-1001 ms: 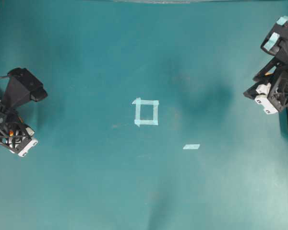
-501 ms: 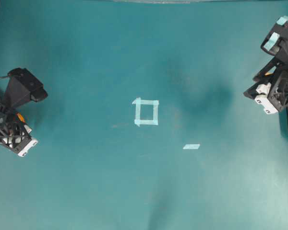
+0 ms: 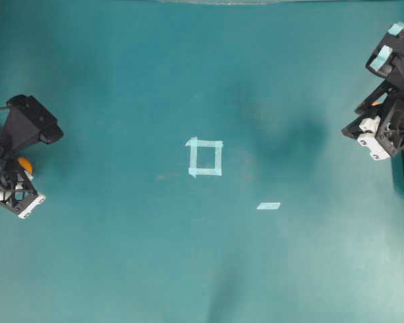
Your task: Hold the block with right arm and the cup with left arm, then put the block into the cup.
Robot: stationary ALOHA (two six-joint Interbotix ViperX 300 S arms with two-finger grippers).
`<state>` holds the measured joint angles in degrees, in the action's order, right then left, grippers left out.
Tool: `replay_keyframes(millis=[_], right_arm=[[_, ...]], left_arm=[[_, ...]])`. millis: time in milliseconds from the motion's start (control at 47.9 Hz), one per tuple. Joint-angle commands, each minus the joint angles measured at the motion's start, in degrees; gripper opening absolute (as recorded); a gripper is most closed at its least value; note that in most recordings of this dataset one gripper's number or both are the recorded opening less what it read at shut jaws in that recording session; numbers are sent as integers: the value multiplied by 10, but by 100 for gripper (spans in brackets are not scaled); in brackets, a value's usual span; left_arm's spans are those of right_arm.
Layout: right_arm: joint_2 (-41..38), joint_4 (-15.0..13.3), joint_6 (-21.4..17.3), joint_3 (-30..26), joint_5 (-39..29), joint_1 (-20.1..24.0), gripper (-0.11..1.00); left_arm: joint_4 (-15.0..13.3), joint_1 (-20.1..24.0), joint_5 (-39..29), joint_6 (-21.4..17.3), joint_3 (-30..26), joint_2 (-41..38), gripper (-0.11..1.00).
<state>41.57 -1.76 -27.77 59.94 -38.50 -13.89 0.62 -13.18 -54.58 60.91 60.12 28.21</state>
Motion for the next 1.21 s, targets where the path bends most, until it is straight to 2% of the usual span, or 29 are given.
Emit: replay_keyframes(millis=[0, 229, 355, 417, 584, 751, 939, 1022, 1189], right_arm=[[2, -1, 0, -15, 2, -2, 64], [1, -5, -2, -16, -3, -3, 64], [1, -12, -12, -15, -12, -14, 63], [1, -17, -30, -15, -24, -29, 61], [-4, -36, -96, -13, -62, -66, 54], [-30, -42, -183, -16, -106, -78, 51], [-78, -77, -275, -25, -183, -79, 51], [-93, -98, -309, -29, -195, -79, 51], [-117, -127, -359, -30, -192, -79, 51]], left_arm=[[0, -4, -1, -1, -8, 1, 11], [4, -38, -15, -17, -25, 4, 10], [8, -67, -38, -58, -62, 5, 8], [10, -79, -45, -86, -80, 3, 8], [11, -104, -45, -205, -119, -12, 8], [11, -106, -40, -354, -142, -36, 8], [11, -105, -23, -526, -171, -66, 8], [11, -97, -15, -582, -185, -81, 8], [11, -86, -15, -648, -214, -108, 8]])
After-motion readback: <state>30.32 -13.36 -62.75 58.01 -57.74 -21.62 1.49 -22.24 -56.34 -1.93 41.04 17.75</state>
